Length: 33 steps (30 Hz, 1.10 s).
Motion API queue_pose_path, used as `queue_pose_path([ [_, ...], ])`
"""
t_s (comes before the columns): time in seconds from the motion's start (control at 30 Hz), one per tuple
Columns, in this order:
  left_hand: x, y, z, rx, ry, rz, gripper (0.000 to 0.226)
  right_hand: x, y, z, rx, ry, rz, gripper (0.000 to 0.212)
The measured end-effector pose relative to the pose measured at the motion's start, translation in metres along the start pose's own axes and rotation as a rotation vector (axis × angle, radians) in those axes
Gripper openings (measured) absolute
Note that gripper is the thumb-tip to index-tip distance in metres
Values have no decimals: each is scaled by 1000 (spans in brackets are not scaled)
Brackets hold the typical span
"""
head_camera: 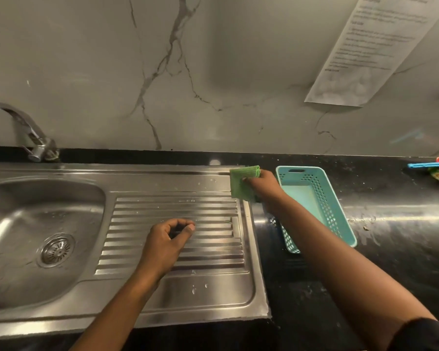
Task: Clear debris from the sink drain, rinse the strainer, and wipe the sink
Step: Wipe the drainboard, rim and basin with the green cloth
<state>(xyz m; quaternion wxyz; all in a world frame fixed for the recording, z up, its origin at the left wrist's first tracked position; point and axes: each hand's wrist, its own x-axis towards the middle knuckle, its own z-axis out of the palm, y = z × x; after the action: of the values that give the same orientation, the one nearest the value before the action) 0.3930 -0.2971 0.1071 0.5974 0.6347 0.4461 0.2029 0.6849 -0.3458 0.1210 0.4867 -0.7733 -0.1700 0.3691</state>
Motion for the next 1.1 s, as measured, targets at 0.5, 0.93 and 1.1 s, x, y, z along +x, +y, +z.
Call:
queue_pose_path([
  [0.5, 41, -21, -78, 34, -26, 41, 10, 71, 42, 89, -941, 193, -176, 63],
  [0.93, 51, -51, -147, -46, 73, -9, 11, 58, 46, 240, -1031, 77, -137, 92],
  [1.1, 55, -53, -157, -65, 138, -16, 12, 45, 42, 290, -1052, -104, -332, 73],
])
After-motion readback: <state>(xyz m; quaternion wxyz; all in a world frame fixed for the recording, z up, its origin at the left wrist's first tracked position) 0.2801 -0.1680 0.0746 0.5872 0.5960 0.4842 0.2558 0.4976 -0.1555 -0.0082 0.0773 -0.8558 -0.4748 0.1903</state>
